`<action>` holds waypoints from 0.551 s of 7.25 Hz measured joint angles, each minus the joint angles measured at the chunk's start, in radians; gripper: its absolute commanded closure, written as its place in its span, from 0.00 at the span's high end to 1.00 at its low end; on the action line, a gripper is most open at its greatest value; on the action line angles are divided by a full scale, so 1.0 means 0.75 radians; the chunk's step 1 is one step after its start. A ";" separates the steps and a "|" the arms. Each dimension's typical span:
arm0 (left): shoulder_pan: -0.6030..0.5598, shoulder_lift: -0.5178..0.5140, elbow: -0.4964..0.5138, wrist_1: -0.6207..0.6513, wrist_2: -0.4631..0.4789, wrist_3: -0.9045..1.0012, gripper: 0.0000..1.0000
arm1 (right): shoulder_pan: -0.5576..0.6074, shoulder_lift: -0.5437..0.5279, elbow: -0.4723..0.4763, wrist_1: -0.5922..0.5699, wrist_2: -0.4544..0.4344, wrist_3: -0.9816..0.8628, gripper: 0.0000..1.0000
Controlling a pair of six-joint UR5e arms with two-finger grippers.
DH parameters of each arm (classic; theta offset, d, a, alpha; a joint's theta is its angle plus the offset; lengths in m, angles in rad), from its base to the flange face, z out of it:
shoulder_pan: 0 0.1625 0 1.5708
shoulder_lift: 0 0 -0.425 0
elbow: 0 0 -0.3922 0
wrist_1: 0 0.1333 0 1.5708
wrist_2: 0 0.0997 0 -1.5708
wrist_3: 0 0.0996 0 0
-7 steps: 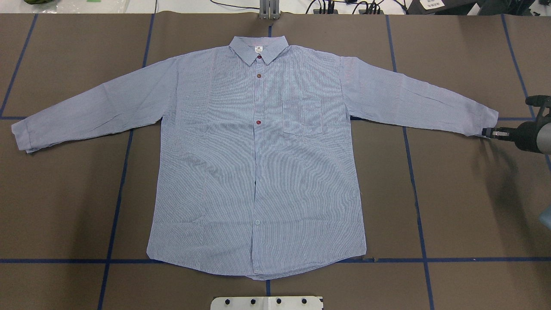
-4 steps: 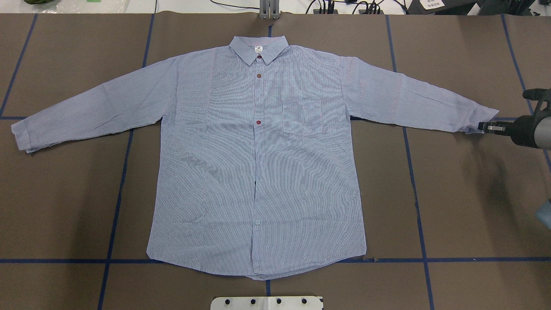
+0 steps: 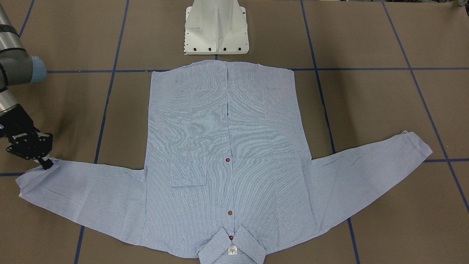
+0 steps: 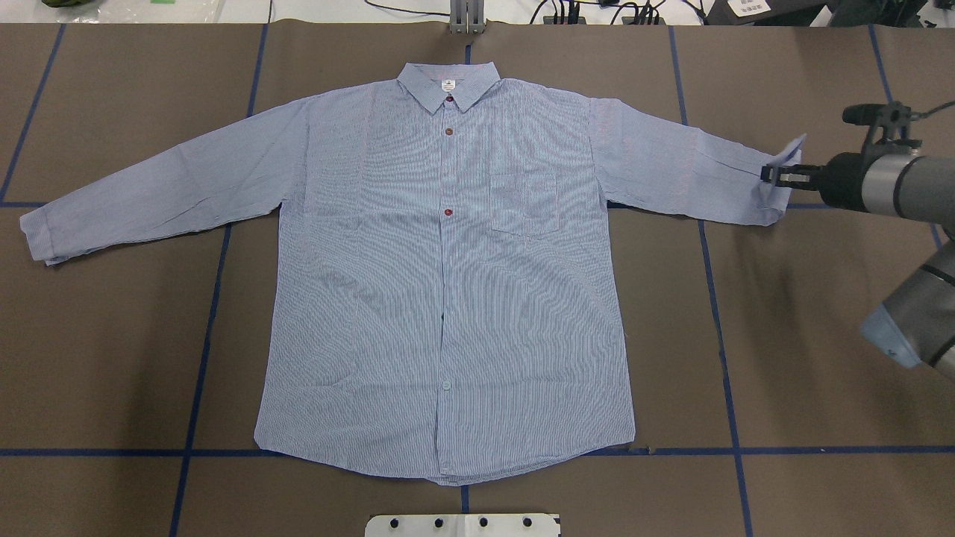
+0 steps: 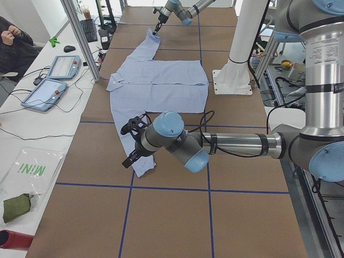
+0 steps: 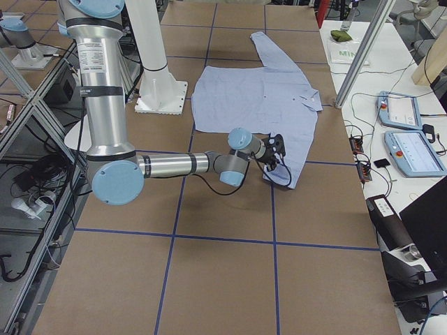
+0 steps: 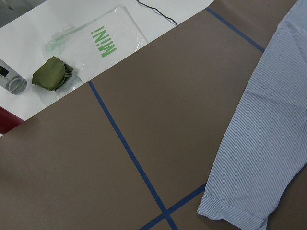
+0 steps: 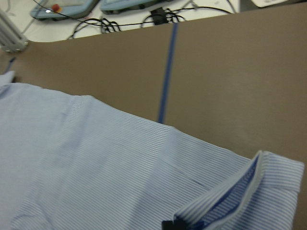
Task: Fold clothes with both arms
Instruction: 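Carry the sleeve cuff across the shirt toward the collar and release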
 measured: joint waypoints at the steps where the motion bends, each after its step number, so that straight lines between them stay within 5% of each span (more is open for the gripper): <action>1: 0.000 0.000 0.000 0.000 0.000 -0.001 1.00 | -0.057 0.156 -0.026 -0.023 -0.007 0.002 0.00; 4: 0.000 -0.002 0.002 0.000 0.001 -0.003 1.00 | -0.250 0.604 -0.085 -0.221 -0.243 0.194 0.00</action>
